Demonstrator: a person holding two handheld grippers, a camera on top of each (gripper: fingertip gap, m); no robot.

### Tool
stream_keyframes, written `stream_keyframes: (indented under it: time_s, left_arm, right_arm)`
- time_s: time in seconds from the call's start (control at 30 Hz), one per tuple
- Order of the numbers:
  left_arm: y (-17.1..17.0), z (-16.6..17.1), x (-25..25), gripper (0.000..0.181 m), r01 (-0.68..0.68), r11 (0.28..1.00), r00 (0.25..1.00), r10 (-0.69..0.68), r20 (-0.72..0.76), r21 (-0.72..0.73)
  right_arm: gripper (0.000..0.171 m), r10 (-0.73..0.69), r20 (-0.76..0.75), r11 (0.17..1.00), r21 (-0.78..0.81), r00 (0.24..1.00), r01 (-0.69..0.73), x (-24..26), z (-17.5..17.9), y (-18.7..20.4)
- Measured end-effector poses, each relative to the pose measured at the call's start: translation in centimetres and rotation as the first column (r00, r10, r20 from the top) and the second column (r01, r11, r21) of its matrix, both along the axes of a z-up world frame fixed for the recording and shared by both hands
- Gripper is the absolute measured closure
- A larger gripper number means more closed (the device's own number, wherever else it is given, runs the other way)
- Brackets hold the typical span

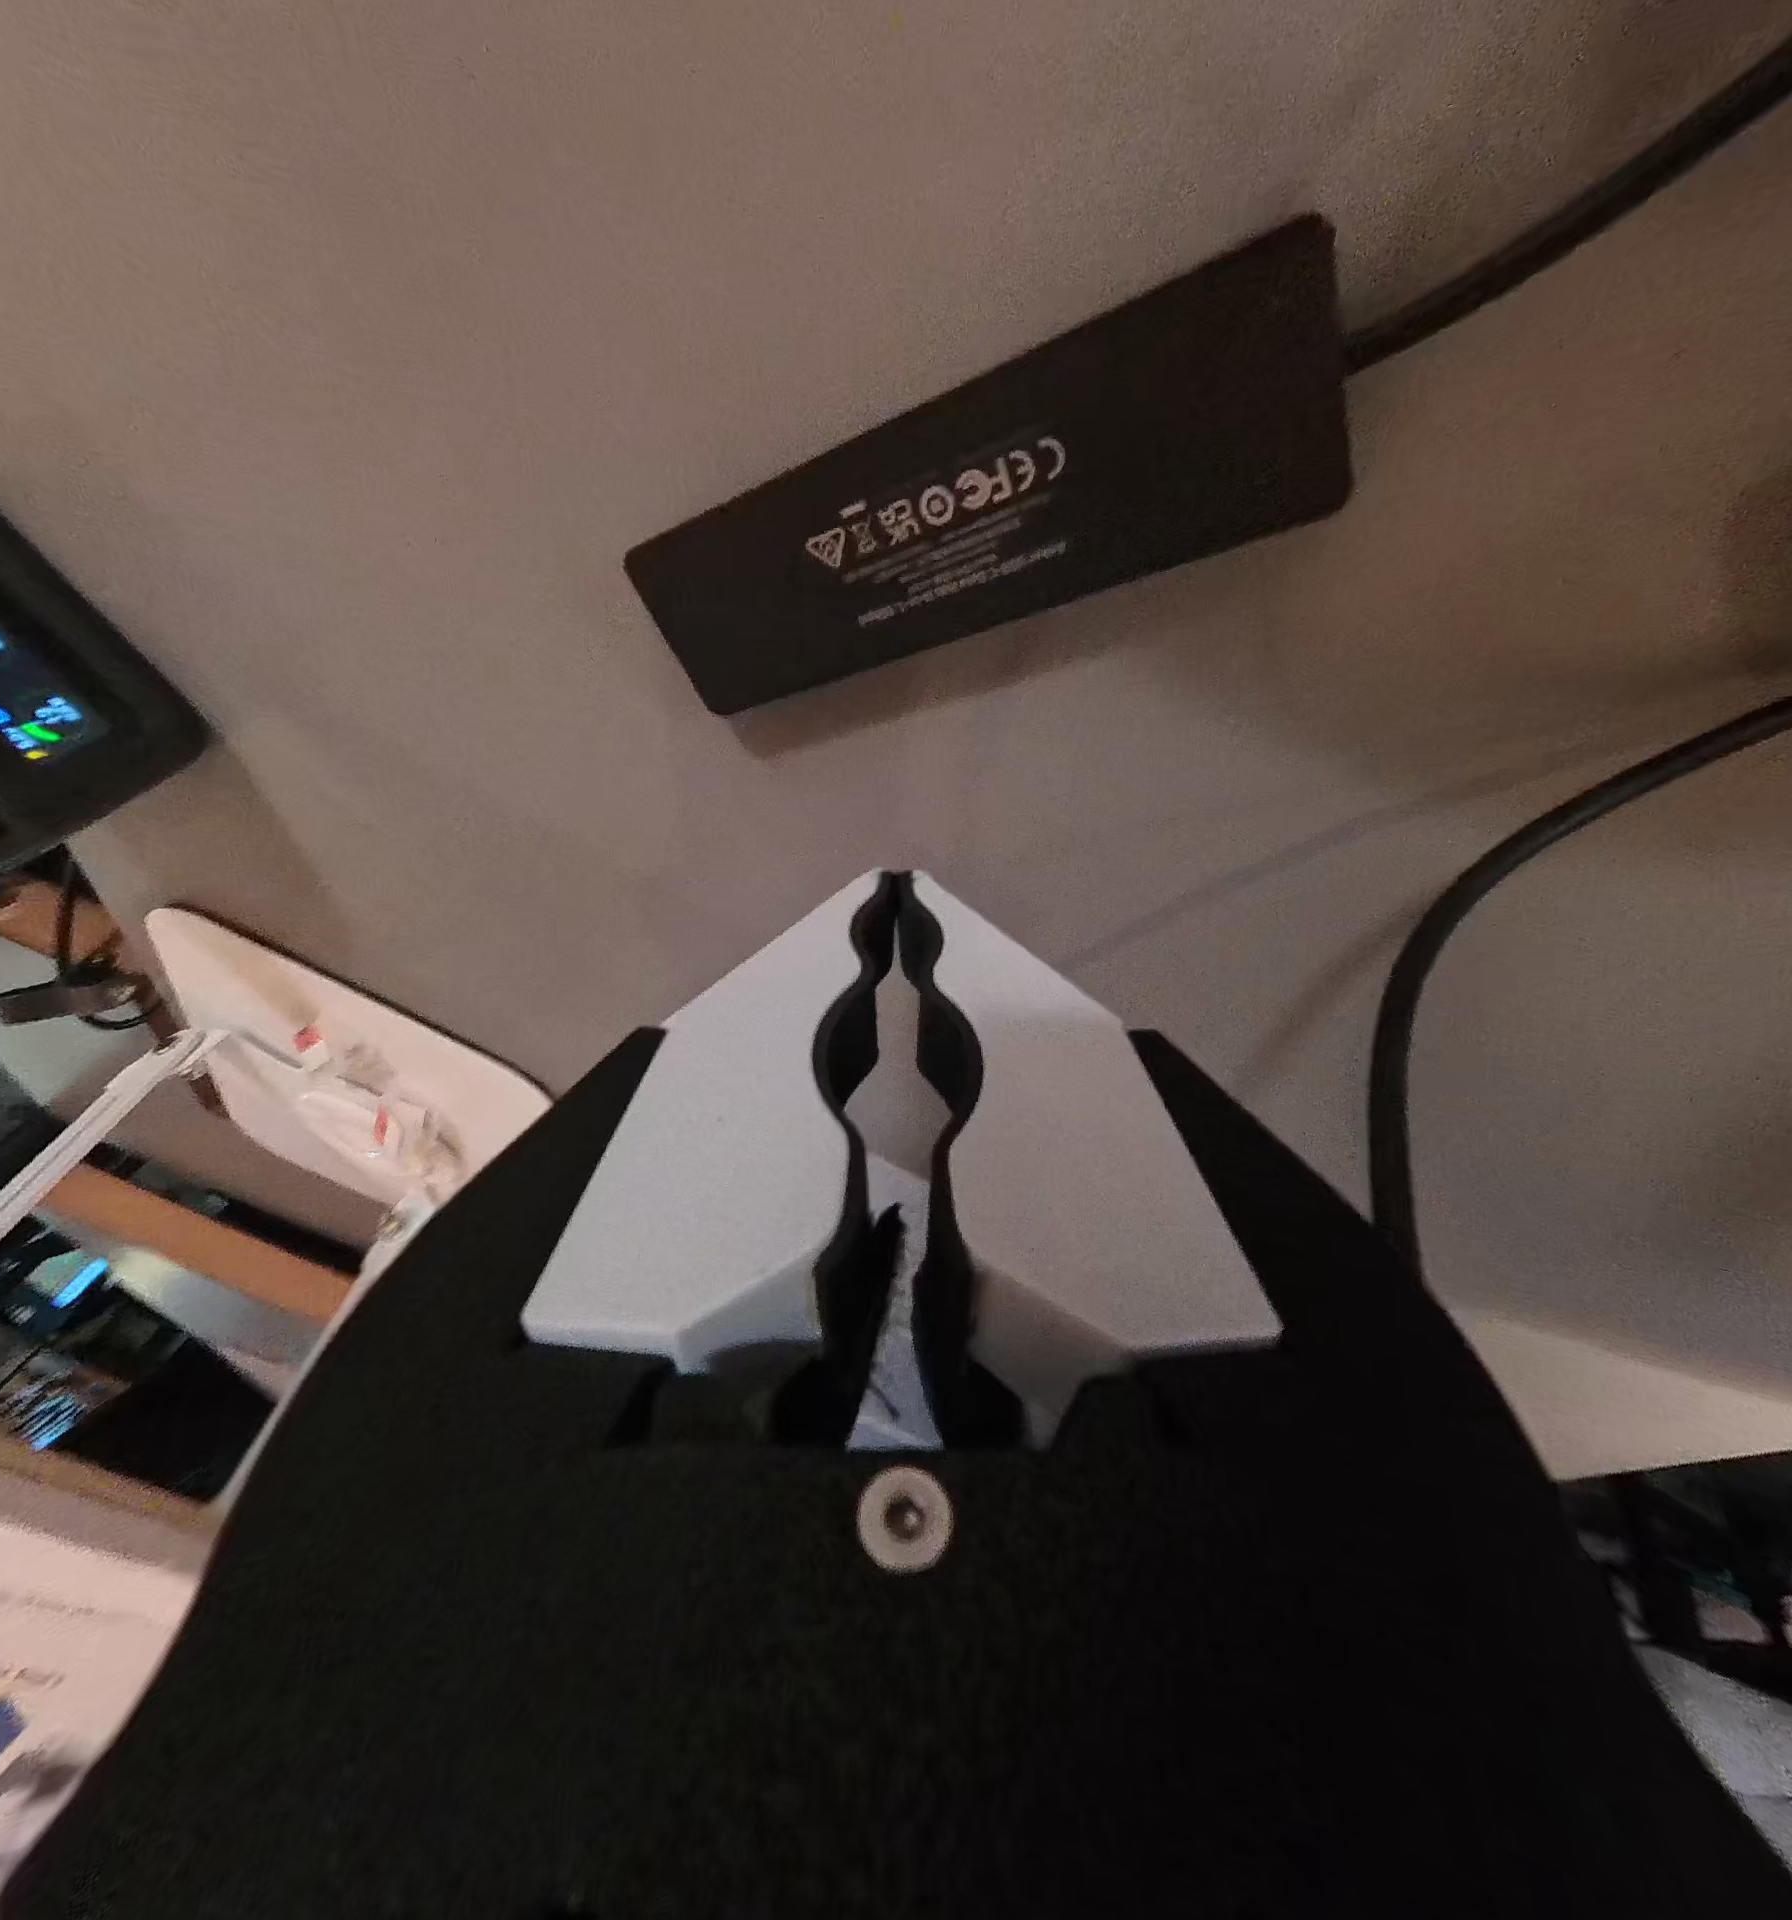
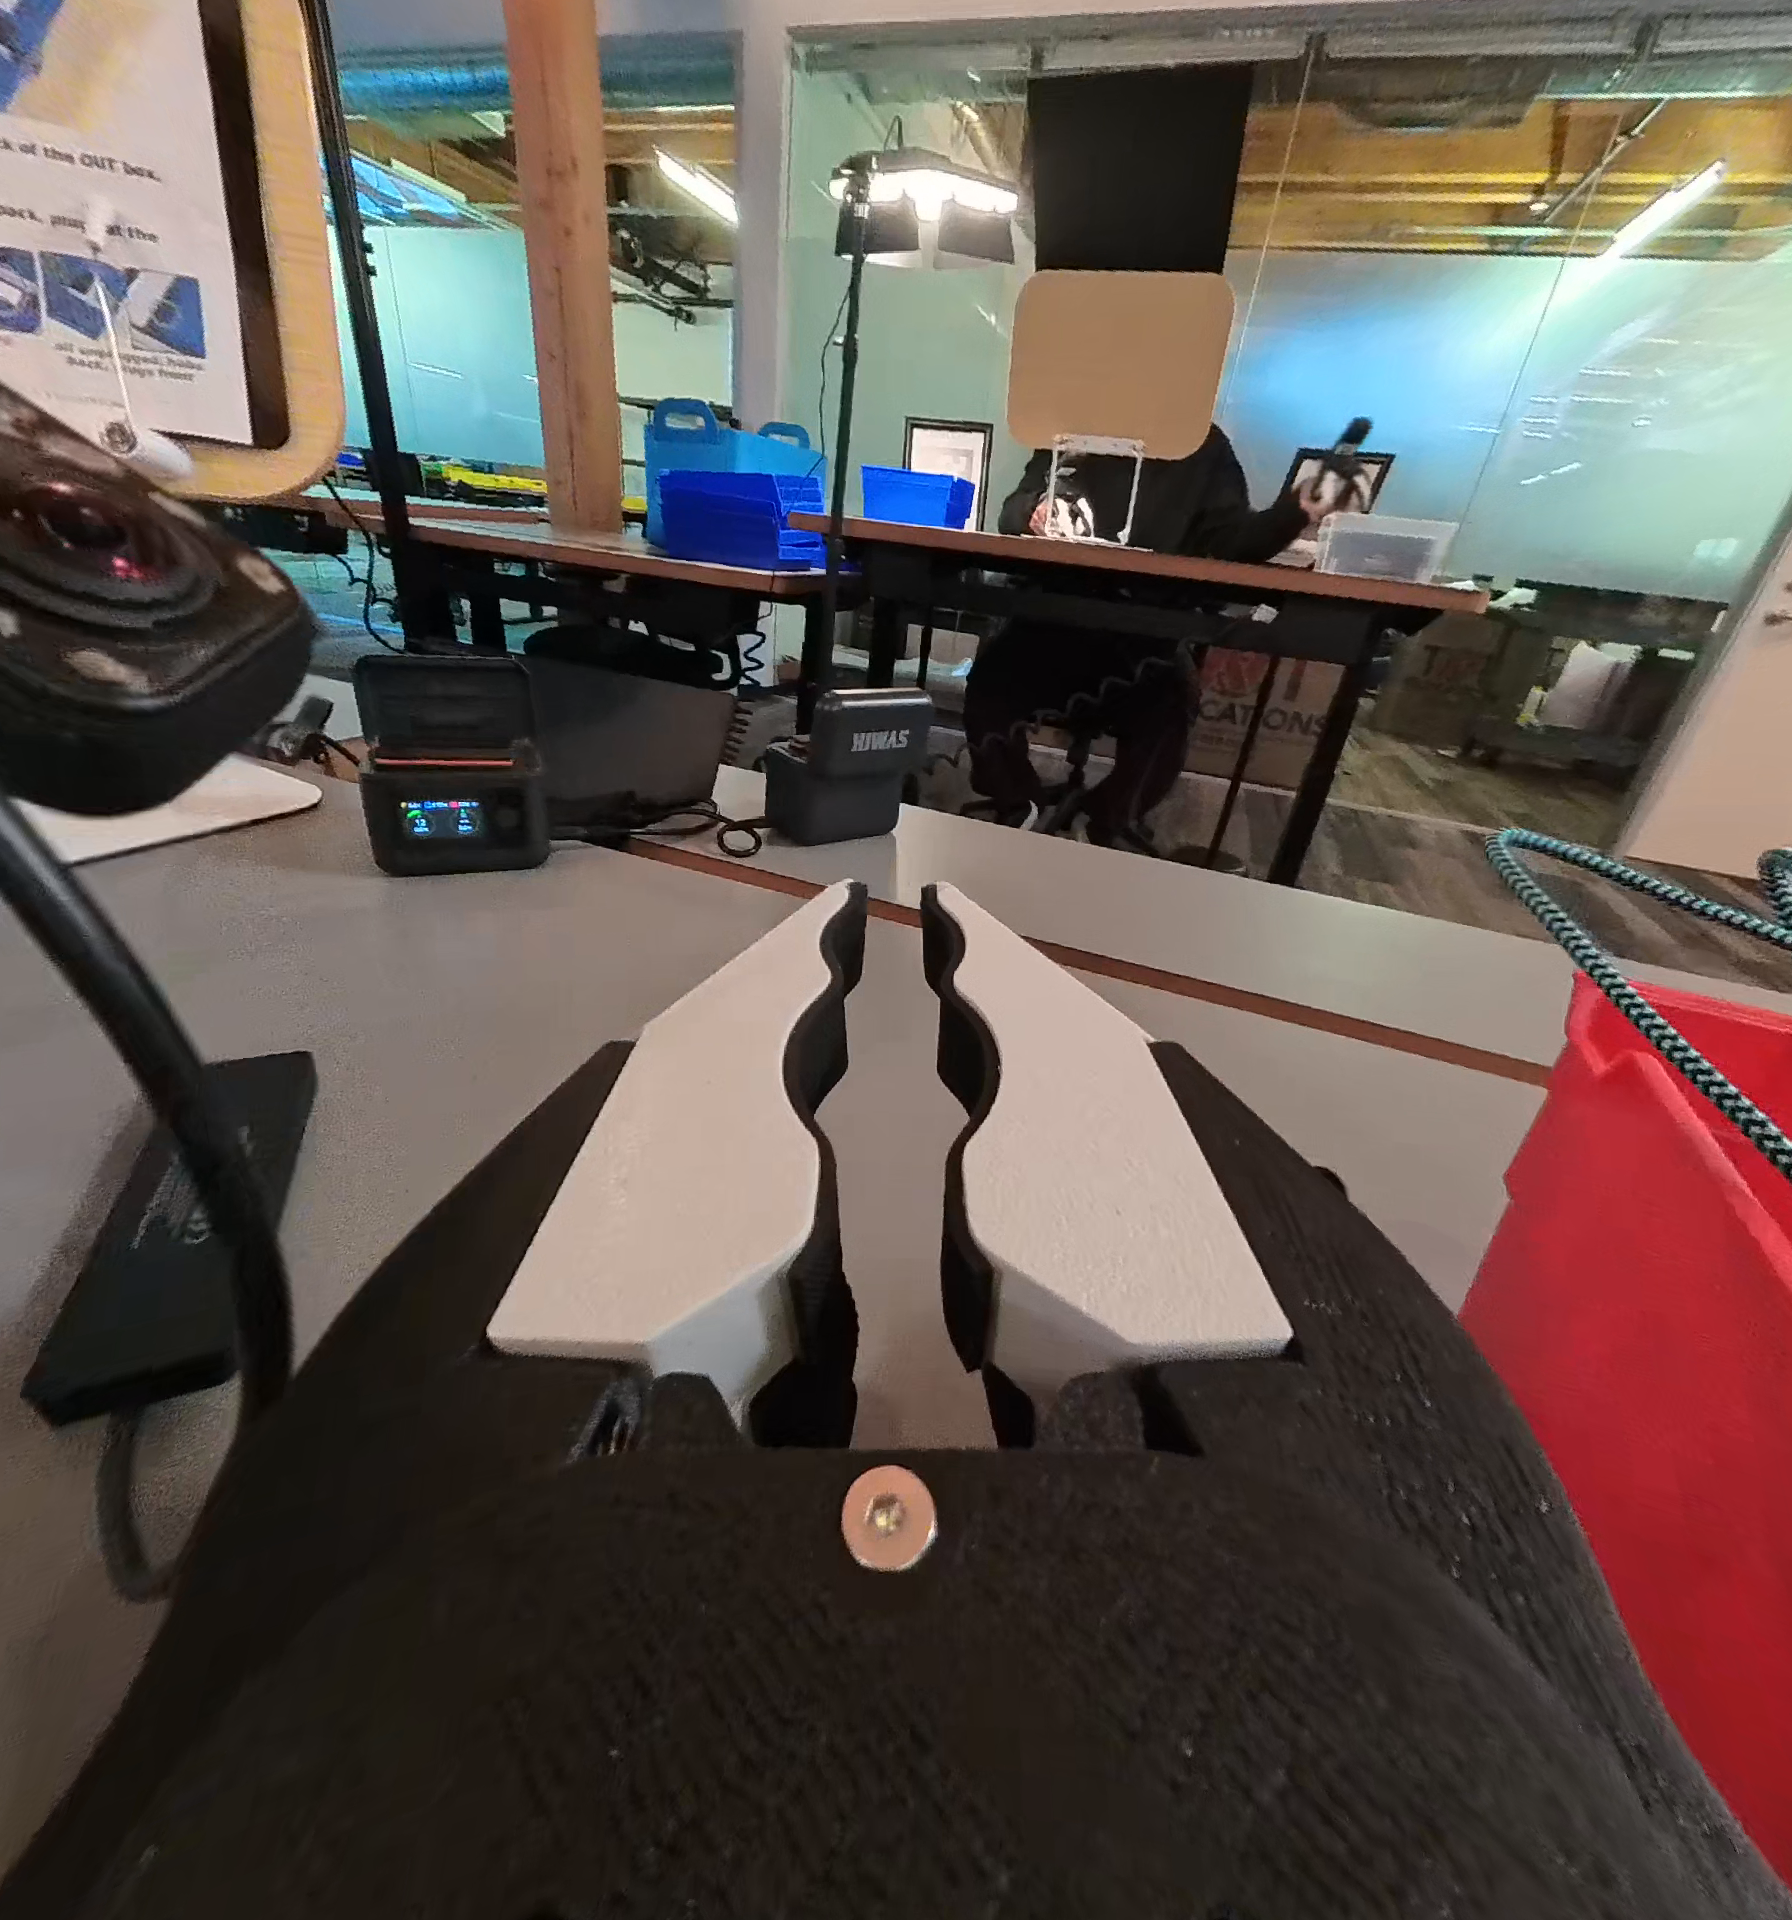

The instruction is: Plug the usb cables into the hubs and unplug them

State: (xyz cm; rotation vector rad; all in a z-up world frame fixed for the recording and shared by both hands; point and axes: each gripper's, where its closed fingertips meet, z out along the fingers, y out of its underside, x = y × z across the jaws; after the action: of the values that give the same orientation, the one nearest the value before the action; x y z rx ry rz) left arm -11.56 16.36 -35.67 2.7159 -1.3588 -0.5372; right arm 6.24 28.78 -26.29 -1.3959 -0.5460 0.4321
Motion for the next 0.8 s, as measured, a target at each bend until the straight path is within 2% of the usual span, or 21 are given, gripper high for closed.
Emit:
stream_keyframes:
  time_s: [0.1,0.27,0.4,0.57,0.7,0.8]
  left_arm:
    - [0.1,-0.2,0.0,0.181,-0.022,1.0,0.996,0.023,0.086,-0.004]
    - [0.0,0.2,-0.6,0.181,-0.009,1.0,0.995,0.008,0.098,0.006]
    - [-0.2,0.7,-1.4,0.181,0.015,1.0,0.999,-0.015,0.03,0.013]
    - [-0.2,0.5,-1.3,0.181,0.006,1.0,0.999,-0.007,0.04,0.017]
    - [-0.4,0.0,-0.4,0.181,0.011,1.0,0.994,-0.013,0.112,0.013]
    - [-1.5,-0.2,1.8,0.181,0.039,0.998,0.964,-0.026,0.264,-0.045]
  right_arm:
    - [0.163,0.008,0.0,1.0,-0.002,1.0,-0.008,-0.2,0.0,-0.1]
    - [0.163,0.035,0.007,0.999,-0.004,0.999,-0.035,-0.8,-0.1,-0.3]
    - [0.163,0.057,0.007,0.998,0.009,0.998,-0.057,-1.1,0.1,-0.6]
    - [0.163,0.094,0.008,0.995,0.026,0.996,-0.094,-1.7,0.3,-1.1]
    - [0.162,0.14,0.015,0.989,0.051,0.99,-0.14,-2.4,0.5,-1.8]
    - [0.161,0.189,0.015,0.979,0.075,0.982,-0.189,-3.0,0.9,-2.6]
